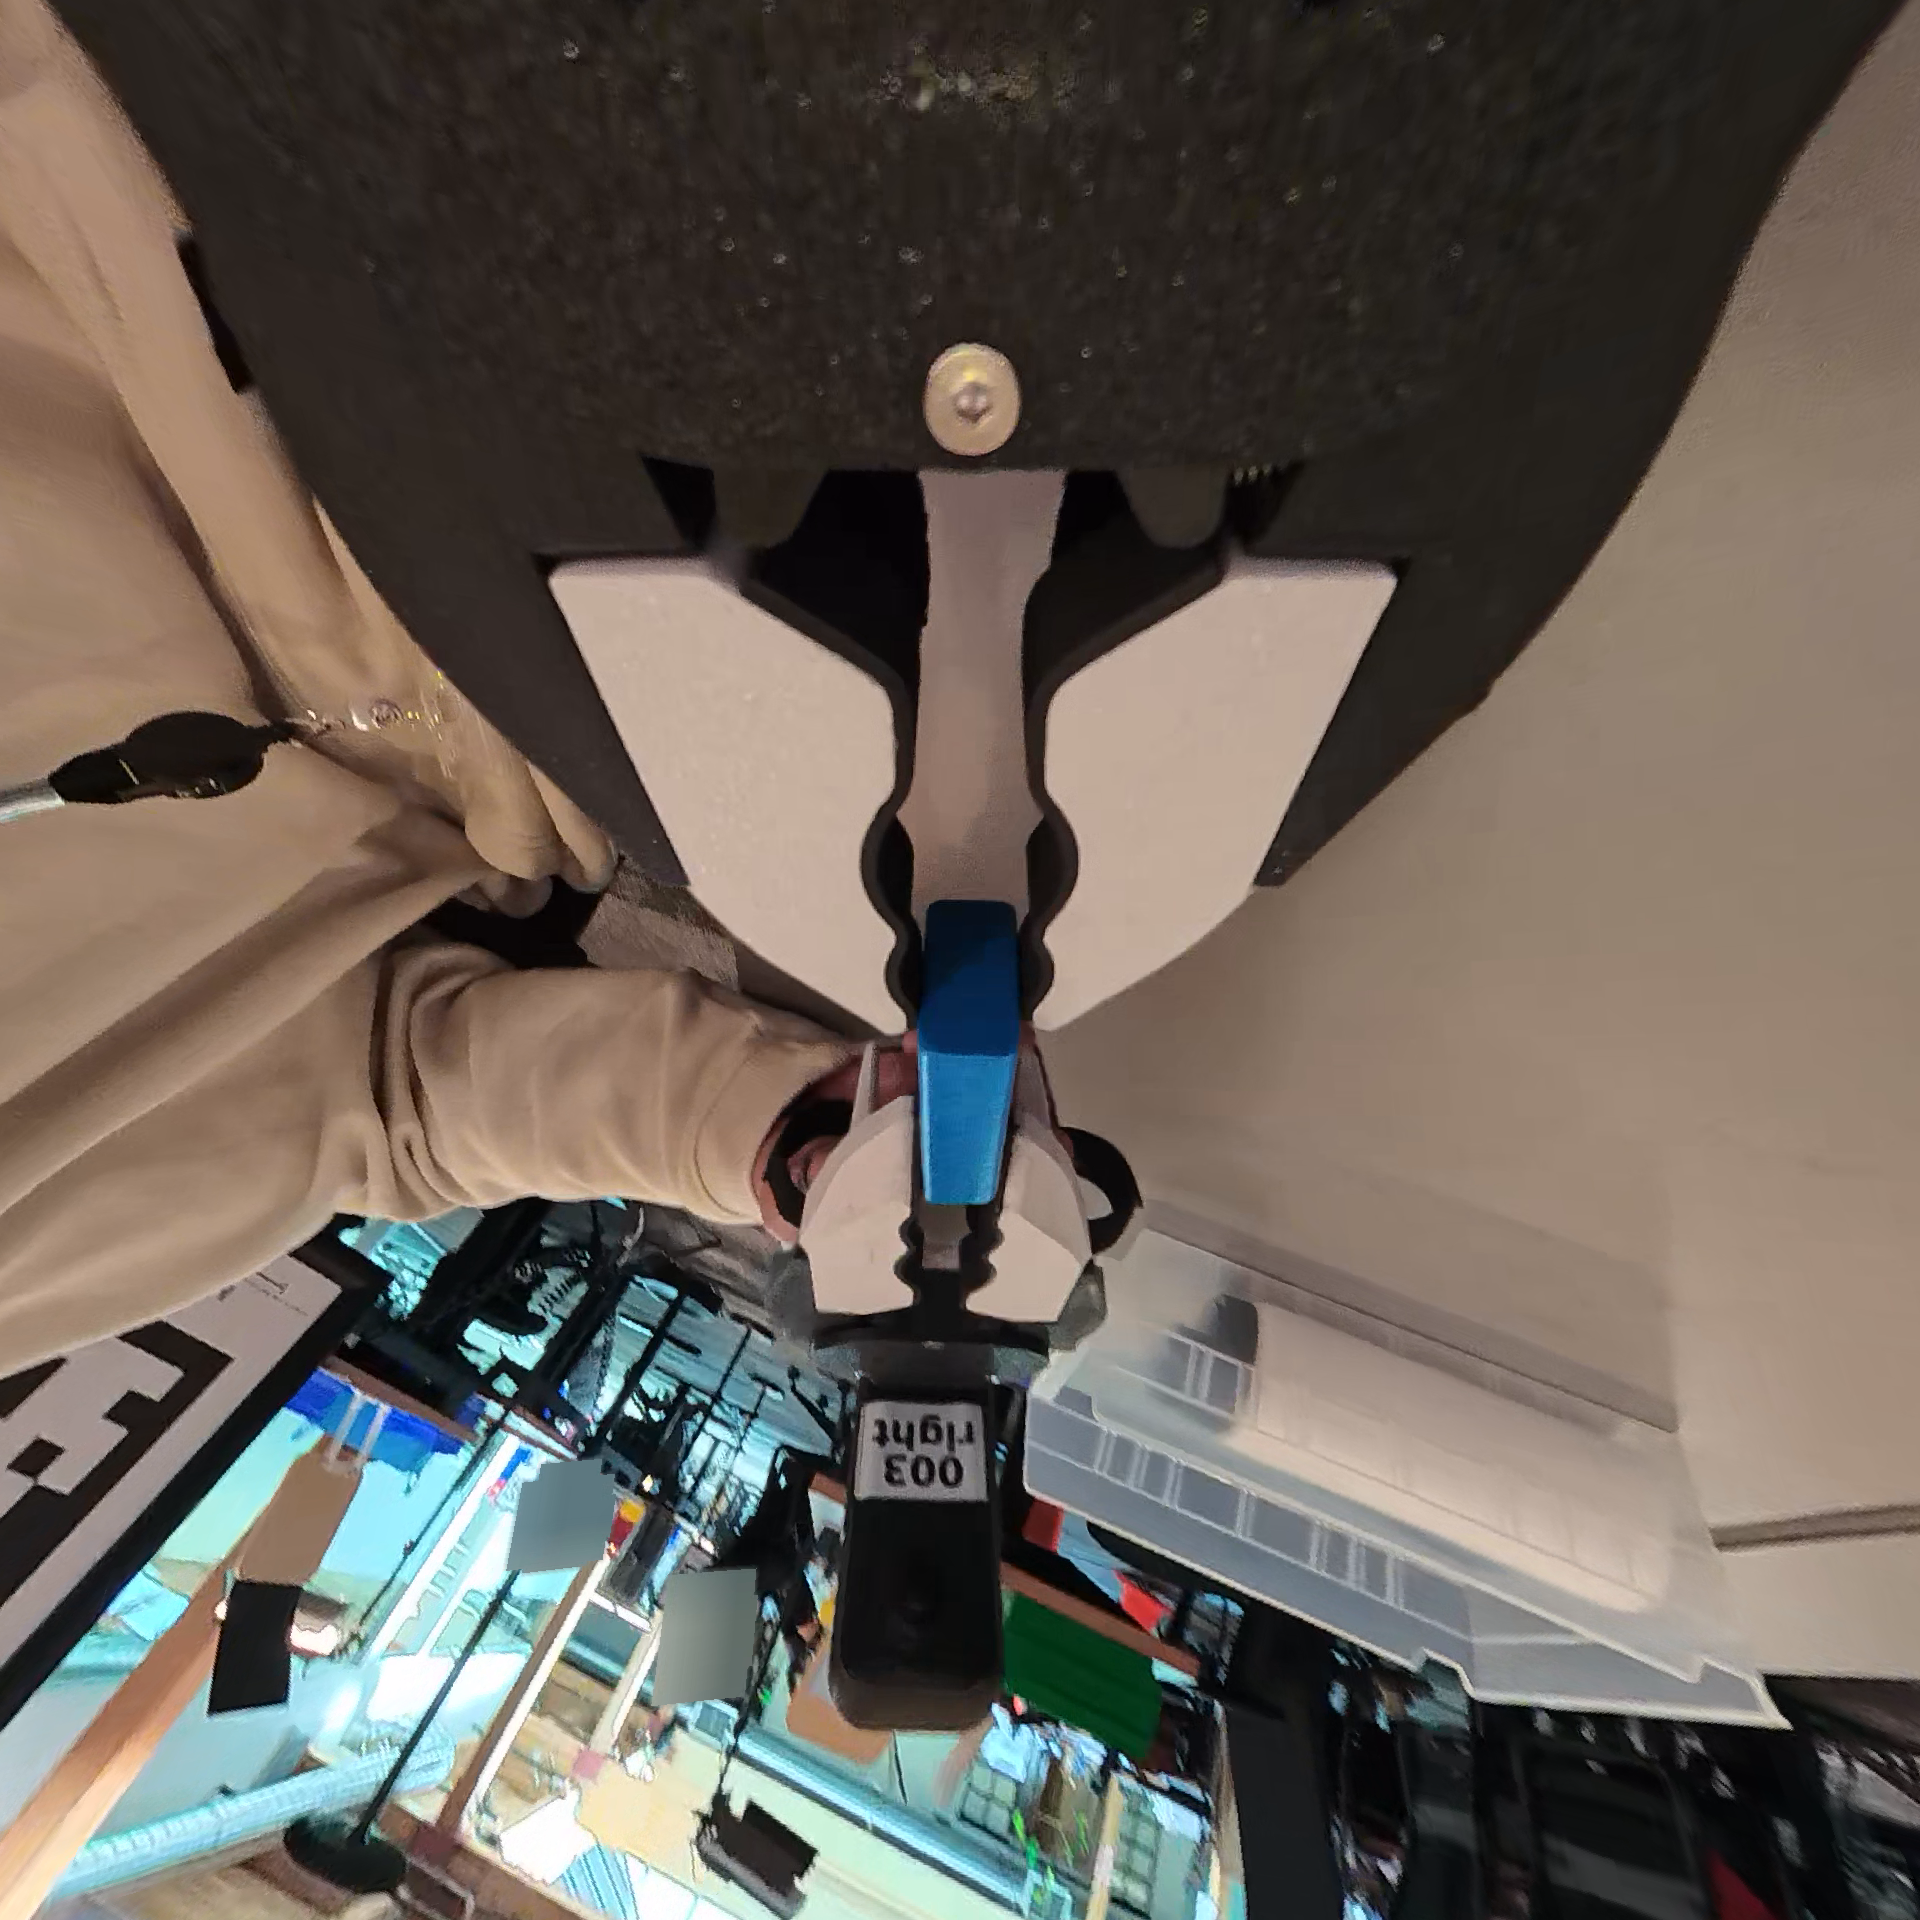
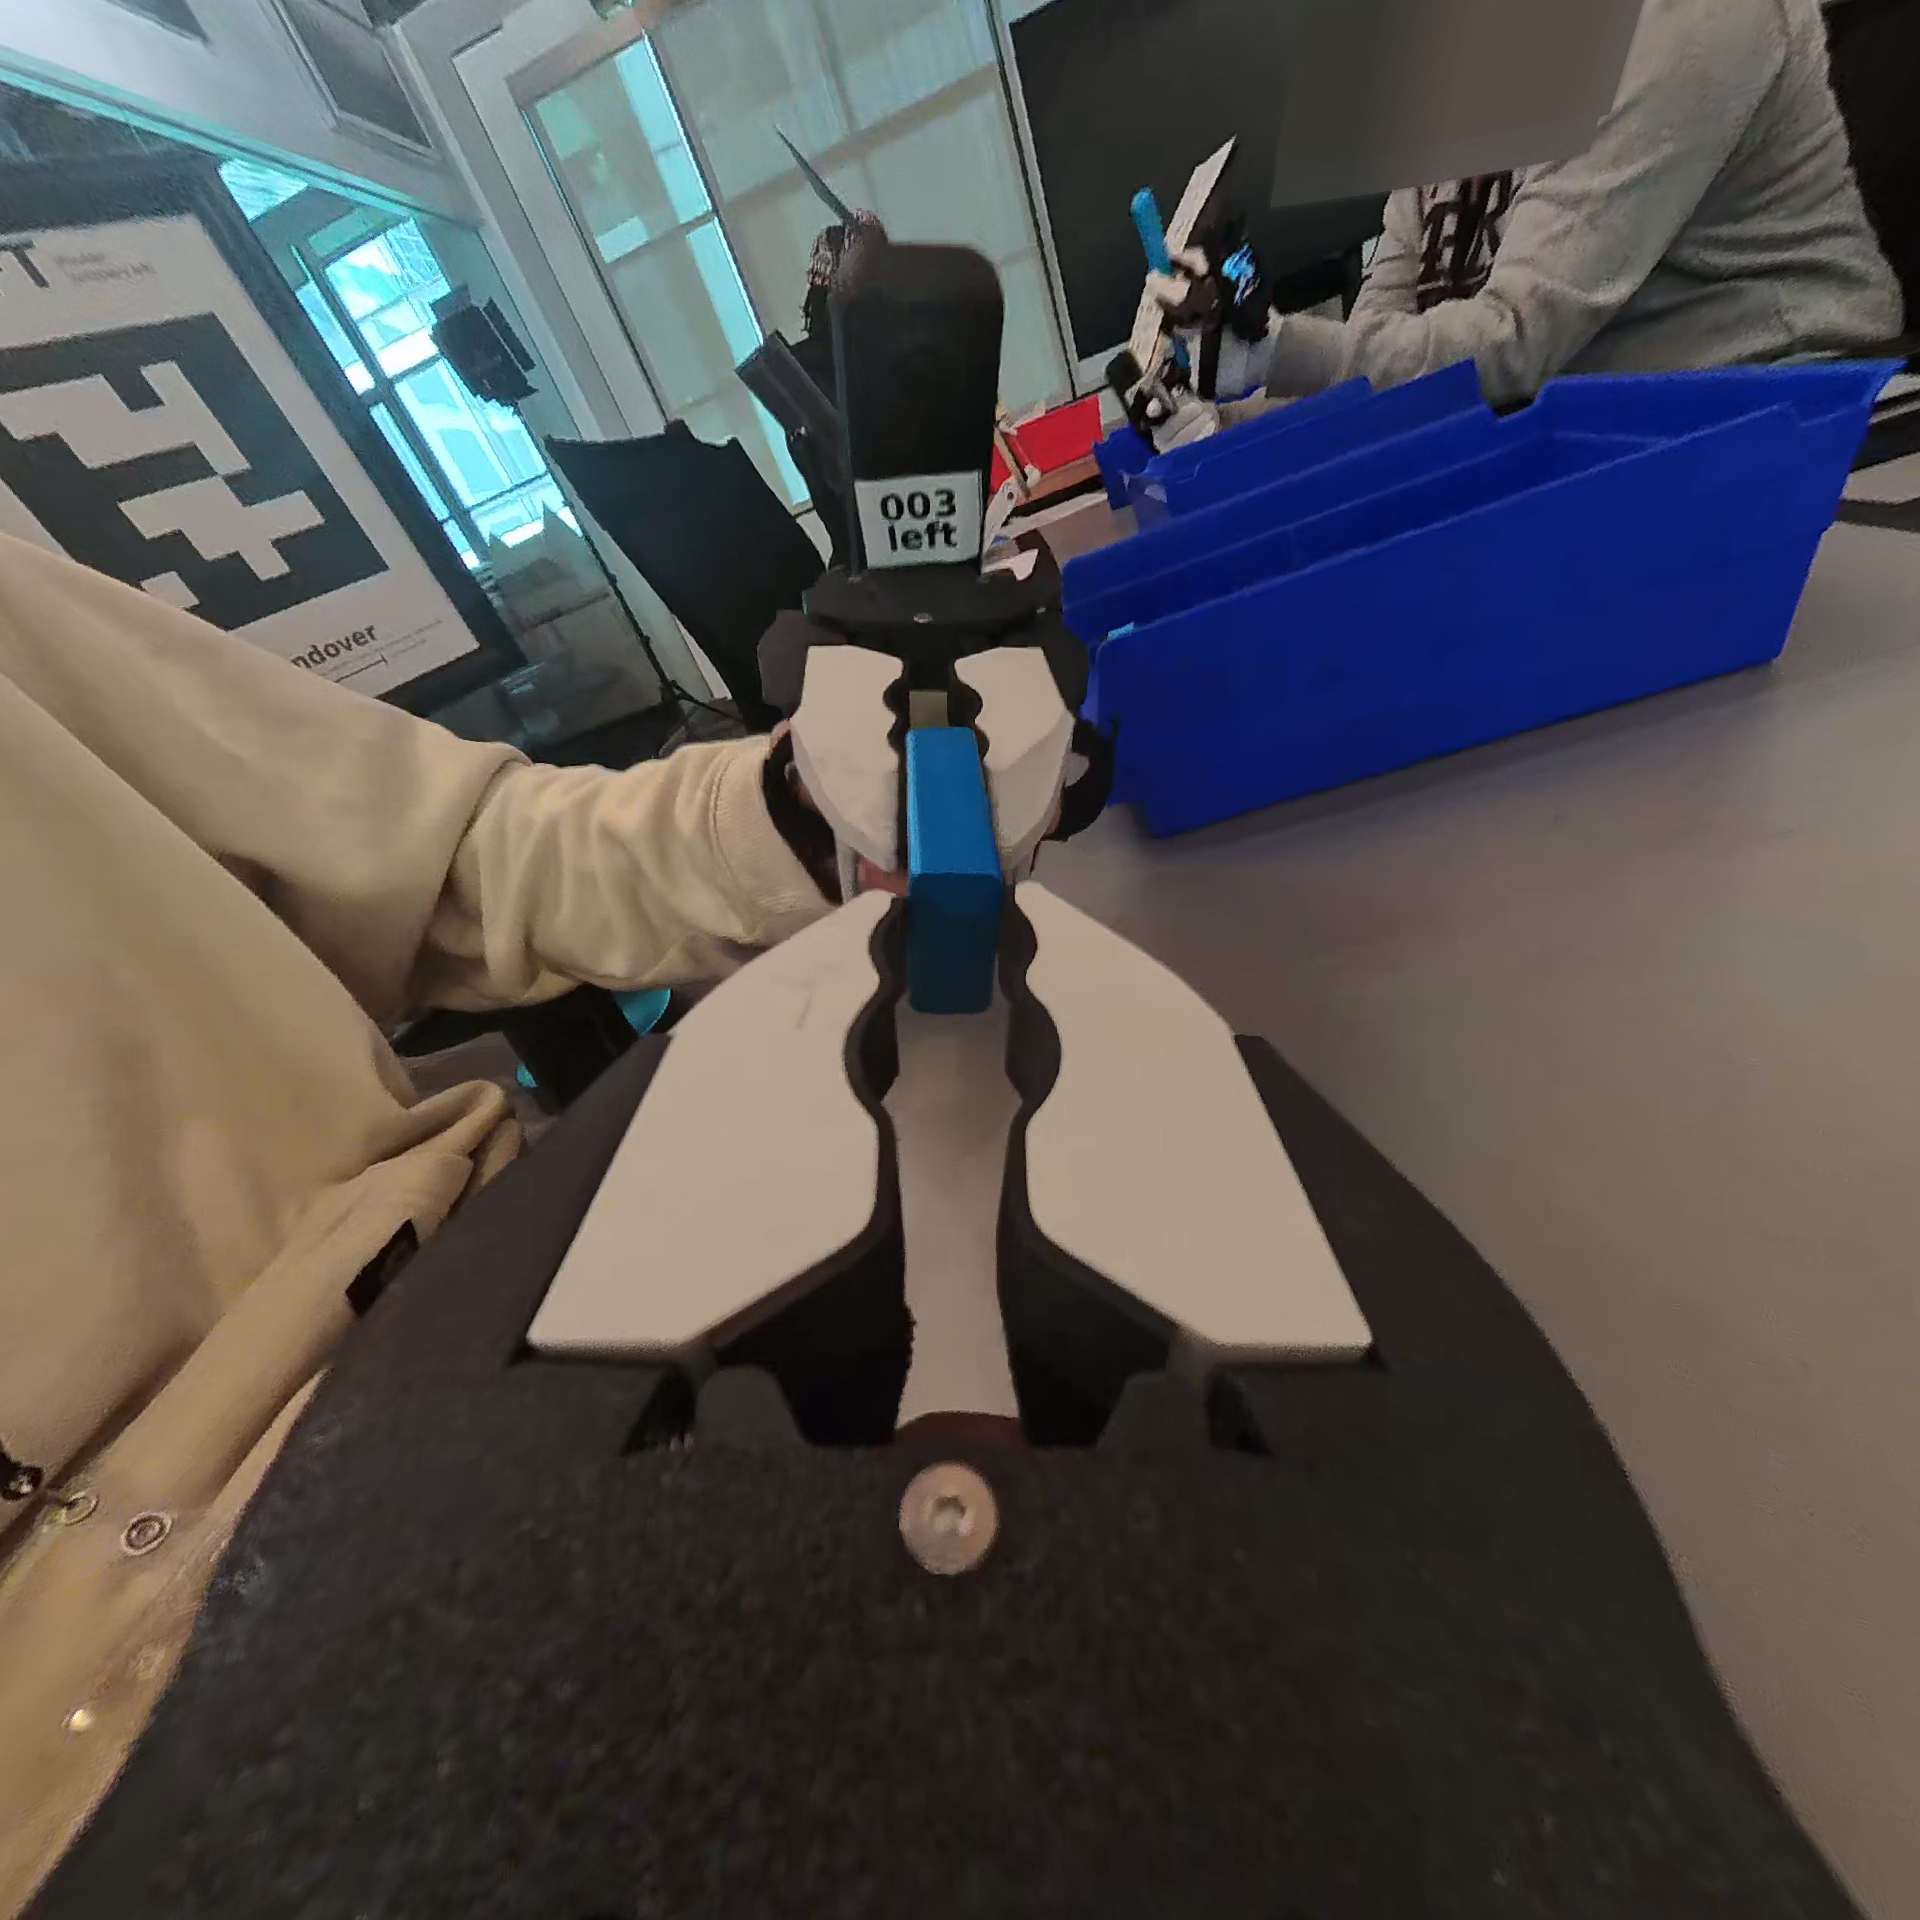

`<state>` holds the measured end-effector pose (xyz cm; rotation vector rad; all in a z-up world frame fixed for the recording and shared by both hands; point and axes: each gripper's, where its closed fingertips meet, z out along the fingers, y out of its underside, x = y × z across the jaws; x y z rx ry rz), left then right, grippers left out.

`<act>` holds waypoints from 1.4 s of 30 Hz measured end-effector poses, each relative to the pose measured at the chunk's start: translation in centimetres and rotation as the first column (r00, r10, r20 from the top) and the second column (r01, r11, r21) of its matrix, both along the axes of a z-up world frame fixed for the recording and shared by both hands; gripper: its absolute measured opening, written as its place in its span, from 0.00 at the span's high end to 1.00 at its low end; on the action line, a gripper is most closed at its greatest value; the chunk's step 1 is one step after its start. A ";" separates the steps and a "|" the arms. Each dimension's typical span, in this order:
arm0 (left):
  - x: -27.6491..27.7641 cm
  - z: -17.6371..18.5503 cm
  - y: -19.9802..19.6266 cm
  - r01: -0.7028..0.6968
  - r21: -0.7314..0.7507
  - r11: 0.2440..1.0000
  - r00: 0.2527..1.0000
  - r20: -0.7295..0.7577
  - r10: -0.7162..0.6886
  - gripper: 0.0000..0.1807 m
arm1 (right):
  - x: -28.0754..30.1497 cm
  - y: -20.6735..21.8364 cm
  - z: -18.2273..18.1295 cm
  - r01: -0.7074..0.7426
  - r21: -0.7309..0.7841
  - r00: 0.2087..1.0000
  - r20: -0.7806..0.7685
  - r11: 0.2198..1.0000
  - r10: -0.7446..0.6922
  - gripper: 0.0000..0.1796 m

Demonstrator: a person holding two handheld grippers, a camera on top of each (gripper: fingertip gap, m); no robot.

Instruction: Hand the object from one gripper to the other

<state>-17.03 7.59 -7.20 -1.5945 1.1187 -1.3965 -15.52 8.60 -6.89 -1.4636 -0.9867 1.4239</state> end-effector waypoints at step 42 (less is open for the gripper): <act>-0.8 4.6 1.1 0.360 0.484 0.798 0.891 -0.431 -0.141 0.78 | -1.6 0.1 2.5 -0.337 -0.600 0.865 -0.502 0.726 -0.013 0.91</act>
